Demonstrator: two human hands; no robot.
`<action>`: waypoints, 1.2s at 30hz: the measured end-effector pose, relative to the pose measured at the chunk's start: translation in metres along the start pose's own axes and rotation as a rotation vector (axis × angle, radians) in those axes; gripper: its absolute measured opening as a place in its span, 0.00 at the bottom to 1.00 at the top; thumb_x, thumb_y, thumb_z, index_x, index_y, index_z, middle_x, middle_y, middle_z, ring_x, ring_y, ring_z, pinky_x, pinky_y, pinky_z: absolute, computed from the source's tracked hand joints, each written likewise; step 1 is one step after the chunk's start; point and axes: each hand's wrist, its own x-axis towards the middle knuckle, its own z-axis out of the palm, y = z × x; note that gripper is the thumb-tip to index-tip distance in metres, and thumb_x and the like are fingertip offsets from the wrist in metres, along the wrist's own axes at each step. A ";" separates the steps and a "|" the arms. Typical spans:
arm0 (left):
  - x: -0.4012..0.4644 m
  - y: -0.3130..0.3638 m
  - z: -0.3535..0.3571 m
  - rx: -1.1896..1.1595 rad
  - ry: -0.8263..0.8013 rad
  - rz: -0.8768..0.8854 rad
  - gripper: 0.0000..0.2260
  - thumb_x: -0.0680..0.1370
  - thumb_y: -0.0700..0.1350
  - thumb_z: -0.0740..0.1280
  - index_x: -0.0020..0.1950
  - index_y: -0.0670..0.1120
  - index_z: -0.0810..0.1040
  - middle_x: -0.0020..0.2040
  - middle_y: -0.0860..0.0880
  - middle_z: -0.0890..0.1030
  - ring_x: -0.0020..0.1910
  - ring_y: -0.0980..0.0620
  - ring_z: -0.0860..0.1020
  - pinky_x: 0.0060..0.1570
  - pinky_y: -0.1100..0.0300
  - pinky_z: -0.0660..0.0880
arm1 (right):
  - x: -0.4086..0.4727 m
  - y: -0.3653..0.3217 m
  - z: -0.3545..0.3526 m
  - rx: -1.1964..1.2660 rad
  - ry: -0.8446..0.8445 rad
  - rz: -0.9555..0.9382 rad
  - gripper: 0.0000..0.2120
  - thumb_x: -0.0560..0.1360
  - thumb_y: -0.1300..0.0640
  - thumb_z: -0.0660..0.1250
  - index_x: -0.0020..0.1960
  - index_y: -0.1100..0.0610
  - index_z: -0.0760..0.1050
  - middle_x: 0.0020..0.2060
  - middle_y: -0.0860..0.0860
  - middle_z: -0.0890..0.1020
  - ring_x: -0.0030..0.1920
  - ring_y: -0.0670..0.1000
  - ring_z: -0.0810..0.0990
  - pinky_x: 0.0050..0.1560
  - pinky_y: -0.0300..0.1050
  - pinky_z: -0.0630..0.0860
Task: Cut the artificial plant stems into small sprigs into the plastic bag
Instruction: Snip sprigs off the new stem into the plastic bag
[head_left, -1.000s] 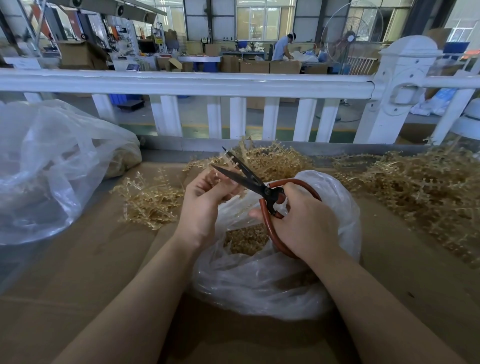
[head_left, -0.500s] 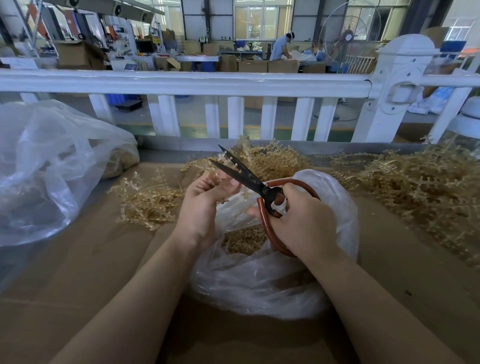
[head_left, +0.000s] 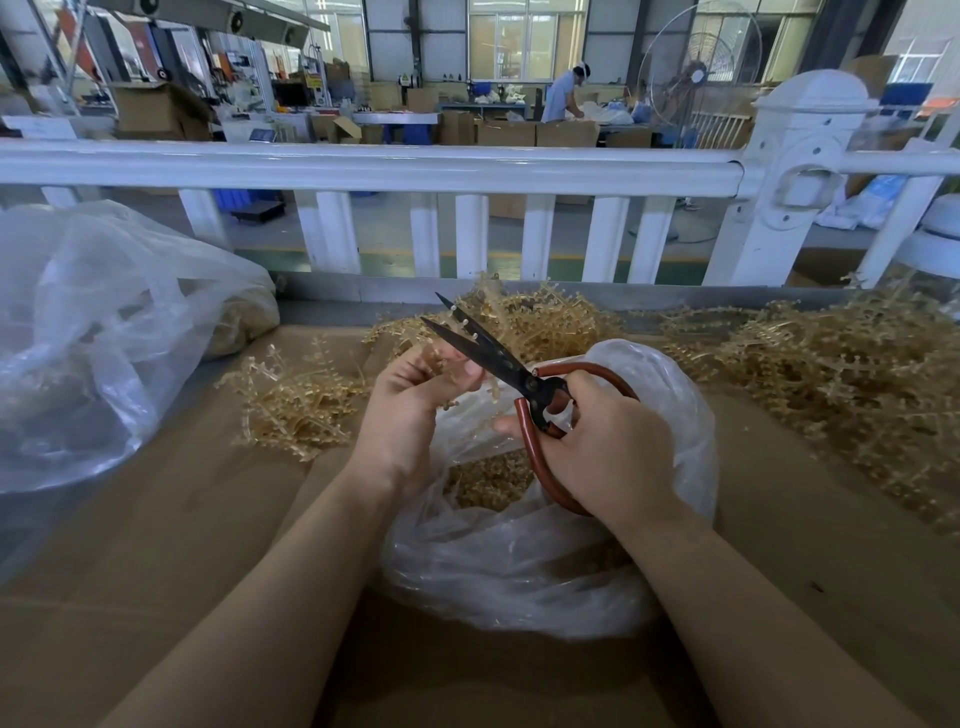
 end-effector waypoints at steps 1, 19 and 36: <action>0.000 0.000 0.000 0.007 0.001 0.004 0.05 0.71 0.37 0.70 0.44 0.37 0.77 0.39 0.49 0.84 0.40 0.55 0.81 0.44 0.66 0.77 | 0.000 0.001 0.001 -0.007 0.000 0.001 0.24 0.70 0.25 0.65 0.39 0.46 0.67 0.27 0.39 0.68 0.26 0.40 0.68 0.28 0.35 0.65; 0.001 -0.002 -0.001 -0.011 0.066 0.076 0.13 0.73 0.40 0.69 0.51 0.32 0.79 0.44 0.44 0.85 0.43 0.51 0.83 0.45 0.61 0.78 | -0.001 0.002 0.004 0.068 0.023 -0.017 0.25 0.69 0.23 0.60 0.40 0.46 0.72 0.32 0.38 0.74 0.30 0.40 0.72 0.31 0.30 0.64; 0.002 -0.003 -0.003 0.190 0.102 0.203 0.05 0.78 0.34 0.67 0.48 0.42 0.82 0.42 0.49 0.84 0.42 0.53 0.80 0.48 0.62 0.77 | 0.002 0.000 -0.002 0.062 0.019 -0.027 0.29 0.68 0.22 0.57 0.38 0.48 0.71 0.32 0.38 0.74 0.30 0.41 0.71 0.31 0.29 0.62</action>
